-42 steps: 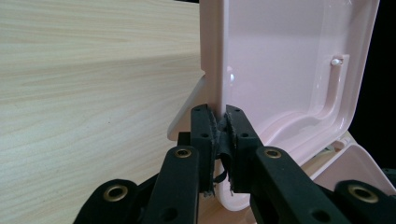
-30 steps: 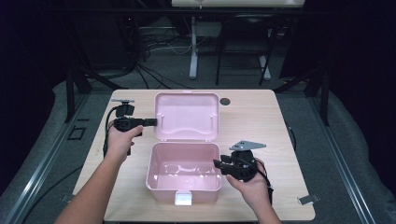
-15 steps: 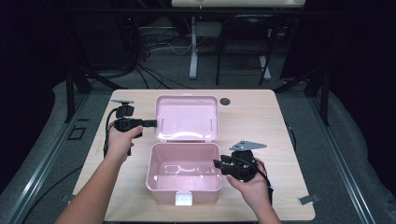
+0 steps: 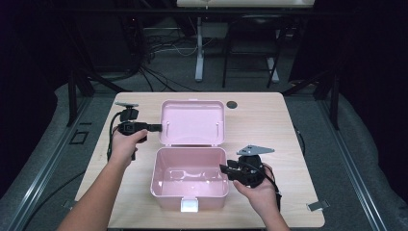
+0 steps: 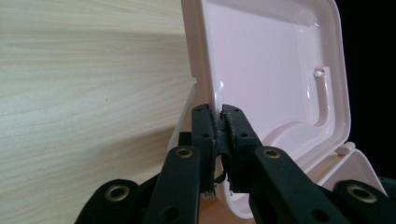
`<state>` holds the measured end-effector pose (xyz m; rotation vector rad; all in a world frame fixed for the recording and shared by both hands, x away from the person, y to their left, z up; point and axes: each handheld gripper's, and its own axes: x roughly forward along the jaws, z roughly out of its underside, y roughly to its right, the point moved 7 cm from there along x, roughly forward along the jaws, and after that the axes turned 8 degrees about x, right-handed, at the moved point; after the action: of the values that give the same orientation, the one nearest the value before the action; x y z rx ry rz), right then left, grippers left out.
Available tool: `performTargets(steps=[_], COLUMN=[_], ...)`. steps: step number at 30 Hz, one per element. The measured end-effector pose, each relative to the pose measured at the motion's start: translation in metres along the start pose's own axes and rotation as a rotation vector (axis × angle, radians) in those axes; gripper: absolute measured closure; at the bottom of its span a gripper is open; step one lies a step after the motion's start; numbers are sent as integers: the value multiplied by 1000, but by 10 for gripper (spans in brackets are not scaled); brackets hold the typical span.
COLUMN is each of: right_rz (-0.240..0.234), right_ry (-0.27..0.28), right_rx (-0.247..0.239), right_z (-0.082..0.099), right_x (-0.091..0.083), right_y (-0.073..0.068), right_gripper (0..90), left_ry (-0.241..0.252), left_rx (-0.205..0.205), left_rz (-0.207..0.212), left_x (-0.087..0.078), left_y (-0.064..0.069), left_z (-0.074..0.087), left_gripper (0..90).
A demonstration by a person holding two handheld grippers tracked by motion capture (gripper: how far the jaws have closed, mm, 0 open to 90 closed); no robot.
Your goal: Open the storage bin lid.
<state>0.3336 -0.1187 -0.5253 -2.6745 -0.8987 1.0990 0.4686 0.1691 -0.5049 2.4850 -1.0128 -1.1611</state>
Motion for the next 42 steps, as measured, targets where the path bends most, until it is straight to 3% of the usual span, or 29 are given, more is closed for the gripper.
performTargets(steps=[12, 27, 42], right_rz=[-3, -3, -2], right_ry=[4, 4, 1], right_rx=[8, 9, 12], right_z=[0, 0, 0], right_x=[0, 0, 0], right_y=[0, 0, 0], right_gripper=[637, 637, 637], left_ry=[-10, -20, -32], left_rx=[-11, -56, -67], left_rz=[-4, 10, 9], left_x=[2, 5, 9], left_y=[-2, -4, -8], left_z=[1, 1, 4], left_gripper=[842, 838, 827])
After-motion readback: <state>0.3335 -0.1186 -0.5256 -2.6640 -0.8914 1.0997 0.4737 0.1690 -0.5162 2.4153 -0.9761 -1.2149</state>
